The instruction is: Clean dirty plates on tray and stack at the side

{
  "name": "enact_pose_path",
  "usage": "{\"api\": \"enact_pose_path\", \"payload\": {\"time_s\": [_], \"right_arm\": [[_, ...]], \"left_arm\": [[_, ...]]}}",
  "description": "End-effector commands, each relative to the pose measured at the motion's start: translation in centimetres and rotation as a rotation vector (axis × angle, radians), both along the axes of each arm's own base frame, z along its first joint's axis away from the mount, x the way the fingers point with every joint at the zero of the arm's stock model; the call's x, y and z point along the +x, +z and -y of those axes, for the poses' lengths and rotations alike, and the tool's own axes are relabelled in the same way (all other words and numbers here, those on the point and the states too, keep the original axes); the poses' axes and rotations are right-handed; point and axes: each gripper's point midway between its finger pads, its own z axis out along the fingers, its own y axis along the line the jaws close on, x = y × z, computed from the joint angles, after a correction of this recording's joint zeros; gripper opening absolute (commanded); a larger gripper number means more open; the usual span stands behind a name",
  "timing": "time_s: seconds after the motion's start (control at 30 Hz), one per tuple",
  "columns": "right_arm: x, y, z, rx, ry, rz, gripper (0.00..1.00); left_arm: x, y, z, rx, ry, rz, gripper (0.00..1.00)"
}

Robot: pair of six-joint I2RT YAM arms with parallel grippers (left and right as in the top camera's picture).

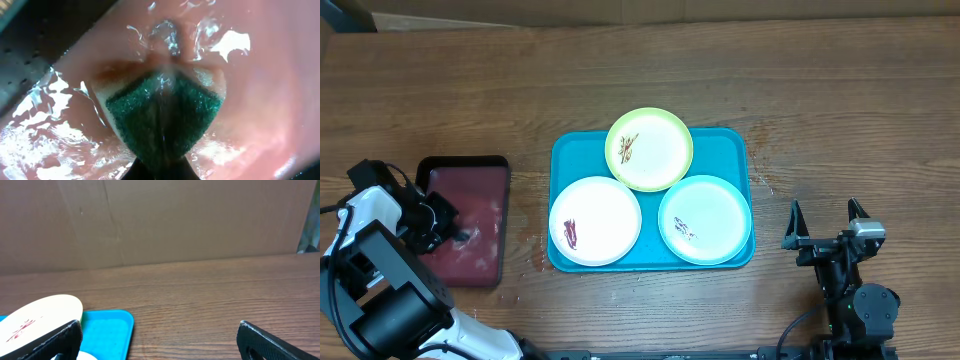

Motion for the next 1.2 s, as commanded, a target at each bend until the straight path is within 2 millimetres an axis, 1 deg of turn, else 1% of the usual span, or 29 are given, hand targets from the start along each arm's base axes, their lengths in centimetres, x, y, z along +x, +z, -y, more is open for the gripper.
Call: {"api": "enact_pose_path", "payload": {"time_s": [0.0,0.03,0.23,0.43,0.5,0.53,0.57,0.6,0.63,0.67,0.7,0.87,0.9,0.97,1.0,1.03,1.07,1.17], "right_arm": [[0.0,-0.2,0.3,-0.003,-0.015,0.005,1.00],[0.0,-0.2,0.3,-0.003,-0.015,0.005,1.00],[0.0,-0.2,0.3,-0.003,-0.015,0.005,1.00],[0.0,-0.2,0.3,-0.003,-0.015,0.005,1.00],[0.0,-0.2,0.3,-0.003,-0.015,0.005,1.00],[0.0,-0.2,0.3,-0.003,-0.015,0.005,1.00],[0.0,-0.2,0.3,-0.003,-0.015,0.005,1.00],[0.0,-0.2,0.3,-0.003,-0.015,0.005,1.00],[0.0,-0.2,0.3,-0.003,-0.015,0.005,1.00],[0.0,-0.2,0.3,-0.003,-0.015,0.005,1.00],[0.0,-0.2,0.3,-0.003,-0.015,0.005,1.00],[0.0,-0.2,0.3,-0.003,-0.015,0.005,1.00],[0.0,-0.2,0.3,-0.003,-0.015,0.005,1.00],[0.0,-0.2,0.3,-0.003,-0.015,0.005,1.00],[0.0,-0.2,0.3,-0.003,-0.015,0.005,1.00],[0.0,-0.2,0.3,-0.003,-0.015,0.005,1.00],[0.0,-0.2,0.3,-0.003,-0.015,0.005,1.00],[0.0,-0.2,0.3,-0.003,-0.015,0.005,1.00]], "left_arm": [[-0.6,-1.2,0.0,-0.002,0.003,-0.034,0.73],[-0.5,-1.2,-0.1,0.001,0.003,-0.029,1.00],[0.5,-1.1,-1.0,0.039,0.003,0.012,1.00],[0.9,-1.0,-2.4,0.108,0.010,0.020,1.00],[1.2,-0.9,-2.7,0.119,0.010,0.033,0.97],[1.3,-0.9,-2.7,0.122,0.011,0.037,0.88],[1.4,-0.9,-2.8,0.124,0.011,0.041,0.71],[1.5,-0.9,-2.8,0.126,0.011,0.044,0.45],[1.5,-0.9,-2.9,0.126,0.011,0.044,0.27],[1.5,-0.9,-2.9,0.127,0.011,0.045,0.13],[1.5,-0.9,-2.9,0.127,0.011,0.046,0.04],[1.3,-0.9,-2.6,0.115,0.011,0.035,0.04],[1.1,-1.0,-2.4,0.107,0.010,0.028,0.10],[0.5,-1.1,-1.9,0.088,0.009,0.004,0.53],[0.2,-1.1,-1.7,0.077,0.009,-0.009,0.65],[-0.1,-1.2,-1.4,0.063,0.008,-0.020,0.87],[-0.4,-1.2,-1.0,0.048,0.007,-0.032,1.00],[-1.0,-1.2,0.0,0.002,0.005,-0.051,1.00]]}}
